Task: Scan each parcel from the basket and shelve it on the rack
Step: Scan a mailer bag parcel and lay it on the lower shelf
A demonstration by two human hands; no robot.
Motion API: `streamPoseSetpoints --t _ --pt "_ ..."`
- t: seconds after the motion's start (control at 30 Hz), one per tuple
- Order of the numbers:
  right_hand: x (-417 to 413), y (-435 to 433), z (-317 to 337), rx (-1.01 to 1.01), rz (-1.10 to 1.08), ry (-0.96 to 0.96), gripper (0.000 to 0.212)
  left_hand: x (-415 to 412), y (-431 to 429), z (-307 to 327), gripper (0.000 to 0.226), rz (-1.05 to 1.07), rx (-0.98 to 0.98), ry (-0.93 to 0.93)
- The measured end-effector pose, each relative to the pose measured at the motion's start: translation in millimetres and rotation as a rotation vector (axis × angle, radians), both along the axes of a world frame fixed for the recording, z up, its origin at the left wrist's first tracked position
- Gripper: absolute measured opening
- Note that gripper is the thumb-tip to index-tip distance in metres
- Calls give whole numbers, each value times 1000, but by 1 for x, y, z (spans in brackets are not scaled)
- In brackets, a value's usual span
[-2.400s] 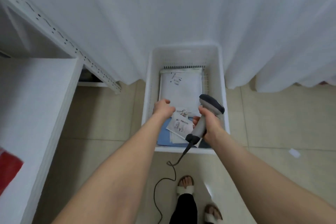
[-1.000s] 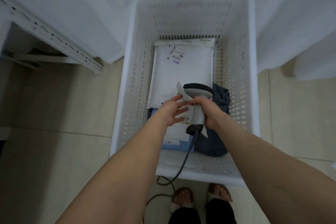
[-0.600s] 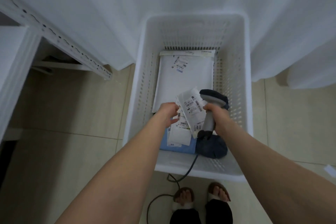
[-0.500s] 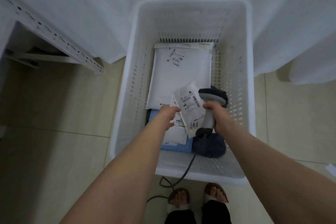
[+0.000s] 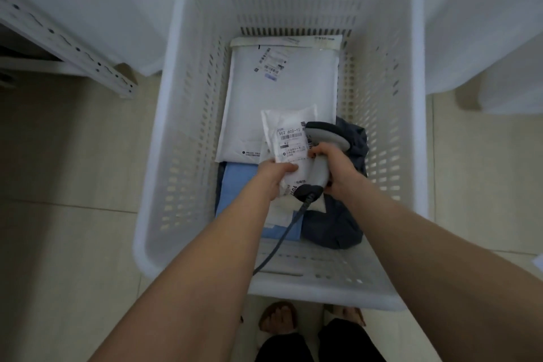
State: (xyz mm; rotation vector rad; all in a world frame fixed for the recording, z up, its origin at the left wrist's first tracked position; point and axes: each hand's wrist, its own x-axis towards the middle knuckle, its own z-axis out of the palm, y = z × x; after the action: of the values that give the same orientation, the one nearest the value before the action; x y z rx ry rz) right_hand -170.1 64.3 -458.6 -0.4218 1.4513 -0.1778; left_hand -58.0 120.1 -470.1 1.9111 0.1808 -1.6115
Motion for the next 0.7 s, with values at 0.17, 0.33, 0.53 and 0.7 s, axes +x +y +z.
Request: streamPoseSetpoints --t 0.17,0.33,0.53,0.7 --pt "17 7 96 -25 -120 -68 39 31 -3 106 38 6 -140 -63" --pt "36 13 227 -64 -162 -123 32 63 3 244 46 -43 -206 -31" --pt "53 20 381 -162 -159 -161 31 82 19 401 40 -179 -240 0" --pt "52 33 470 -234 -149 -201 25 86 30 491 37 -242 -255 -259"
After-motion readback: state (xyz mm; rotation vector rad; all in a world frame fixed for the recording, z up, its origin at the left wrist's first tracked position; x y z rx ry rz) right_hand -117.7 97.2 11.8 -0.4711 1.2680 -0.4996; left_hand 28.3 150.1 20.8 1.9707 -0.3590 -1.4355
